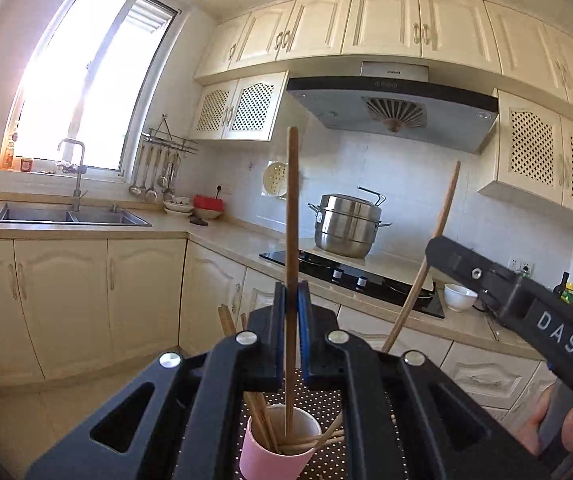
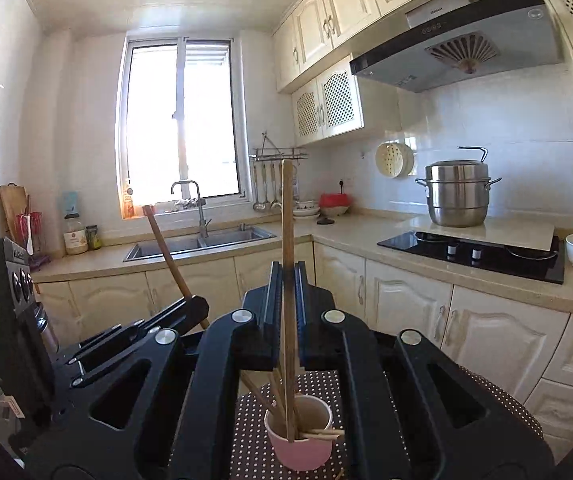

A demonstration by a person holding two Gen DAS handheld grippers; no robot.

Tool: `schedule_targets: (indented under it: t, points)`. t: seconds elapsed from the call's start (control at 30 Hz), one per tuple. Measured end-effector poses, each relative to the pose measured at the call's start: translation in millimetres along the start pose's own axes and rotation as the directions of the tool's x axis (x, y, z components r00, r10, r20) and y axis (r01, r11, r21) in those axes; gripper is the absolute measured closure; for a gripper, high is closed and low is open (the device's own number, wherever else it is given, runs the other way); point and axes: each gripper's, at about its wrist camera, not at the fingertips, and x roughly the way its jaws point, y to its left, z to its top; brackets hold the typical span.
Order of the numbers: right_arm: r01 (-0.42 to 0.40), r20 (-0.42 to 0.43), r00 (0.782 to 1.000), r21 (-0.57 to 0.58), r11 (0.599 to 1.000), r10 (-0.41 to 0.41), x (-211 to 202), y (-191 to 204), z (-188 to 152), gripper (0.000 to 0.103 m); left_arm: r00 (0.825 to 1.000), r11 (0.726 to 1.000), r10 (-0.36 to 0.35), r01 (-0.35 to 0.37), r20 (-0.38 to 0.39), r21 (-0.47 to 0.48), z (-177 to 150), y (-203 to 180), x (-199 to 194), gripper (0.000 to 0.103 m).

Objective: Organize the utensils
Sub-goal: 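Lift both held chopsticks upright and carry them over the pink cup, then lower the chopsticks into the pink cup and open both tools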

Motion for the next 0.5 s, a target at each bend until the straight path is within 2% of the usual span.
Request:
schedule_targets:
  t: [0.13, 0.5]
  points:
    - [0.022, 0.019, 1.0, 0.011, 1.0, -0.023, 11, -6, -13, 0.097, 1.0, 1.0, -0.003, 0.003, -0.025, 0.006, -15, 3, 17, 0.097]
    - [0.007, -0.074, 0.997, 0.012, 1.0, -0.006, 34, -4, -41, 0.097, 0.986, 0.999, 0.012, -0.005, -0.168, 0.043, -58, 9, 46, 0.097]
